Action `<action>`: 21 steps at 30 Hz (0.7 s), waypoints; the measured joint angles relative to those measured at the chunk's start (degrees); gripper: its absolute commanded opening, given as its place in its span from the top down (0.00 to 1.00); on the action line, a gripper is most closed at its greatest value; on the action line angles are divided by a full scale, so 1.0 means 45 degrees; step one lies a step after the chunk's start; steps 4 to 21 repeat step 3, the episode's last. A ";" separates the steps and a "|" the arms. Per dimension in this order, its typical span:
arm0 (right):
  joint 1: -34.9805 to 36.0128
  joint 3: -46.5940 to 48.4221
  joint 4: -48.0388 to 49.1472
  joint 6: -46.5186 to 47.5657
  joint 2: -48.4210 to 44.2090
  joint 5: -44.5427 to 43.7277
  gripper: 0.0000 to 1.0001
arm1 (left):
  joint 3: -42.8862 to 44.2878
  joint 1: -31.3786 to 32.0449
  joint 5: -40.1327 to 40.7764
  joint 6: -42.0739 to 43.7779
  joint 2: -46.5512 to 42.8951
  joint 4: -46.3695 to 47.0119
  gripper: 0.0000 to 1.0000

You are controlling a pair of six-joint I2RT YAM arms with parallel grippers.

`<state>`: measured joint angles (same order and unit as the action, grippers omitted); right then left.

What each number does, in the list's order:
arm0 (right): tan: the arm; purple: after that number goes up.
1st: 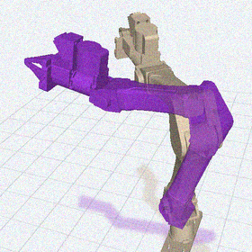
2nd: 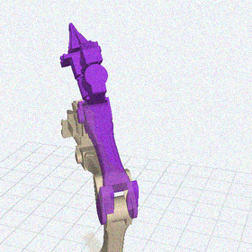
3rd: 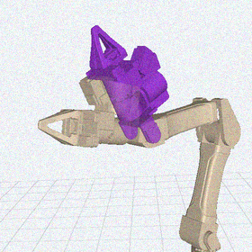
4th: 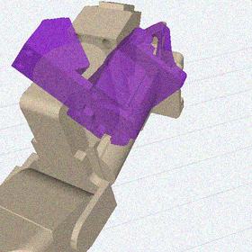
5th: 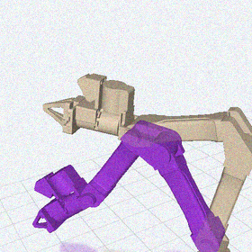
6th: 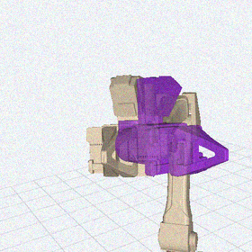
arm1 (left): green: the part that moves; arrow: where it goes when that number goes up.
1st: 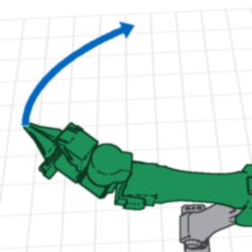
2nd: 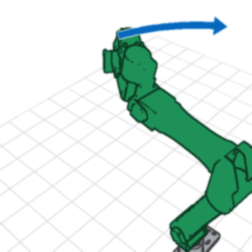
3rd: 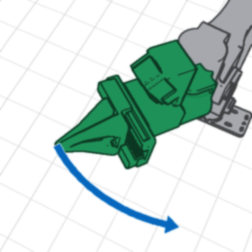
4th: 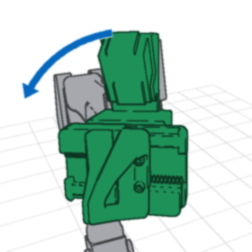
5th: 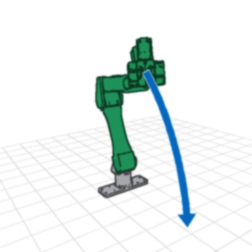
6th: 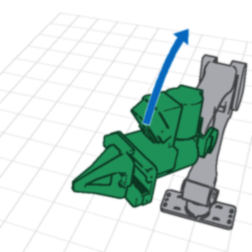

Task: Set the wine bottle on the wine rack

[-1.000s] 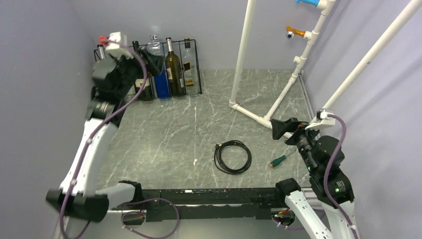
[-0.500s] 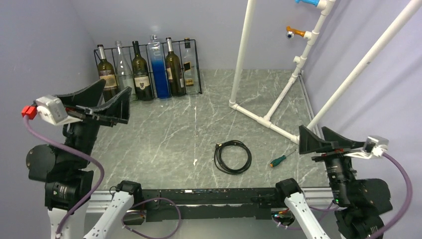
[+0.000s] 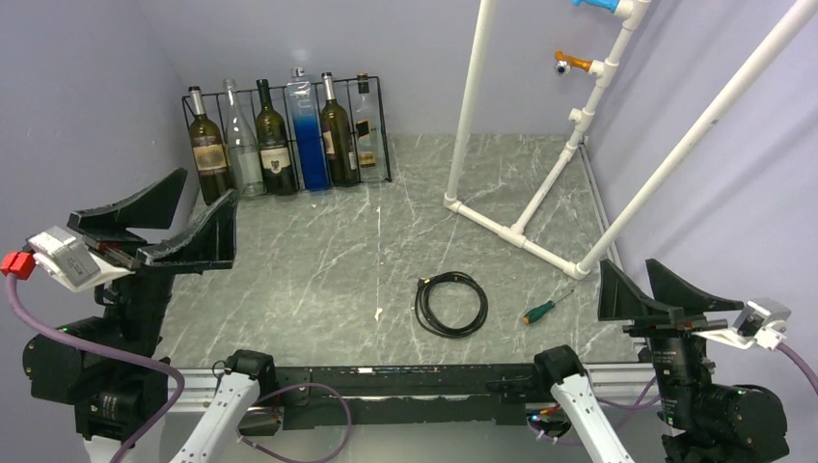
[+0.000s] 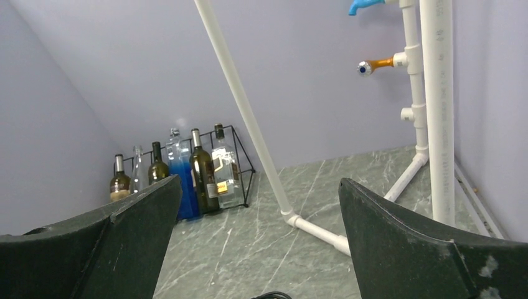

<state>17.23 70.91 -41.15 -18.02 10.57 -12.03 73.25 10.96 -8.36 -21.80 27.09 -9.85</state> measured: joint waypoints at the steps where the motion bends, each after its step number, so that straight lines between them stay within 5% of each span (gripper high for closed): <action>1: 0.0000 -0.0044 0.0010 -0.0005 -0.0131 0.0005 0.00 | 0.0000 0.0000 0.0000 0.0015 -0.0005 -0.0005 0.01; 21: 0.0000 -0.0151 0.0015 0.0000 -0.0384 0.0019 0.00 | 0.0000 0.0000 0.0005 0.0019 -0.0005 -0.0058 0.01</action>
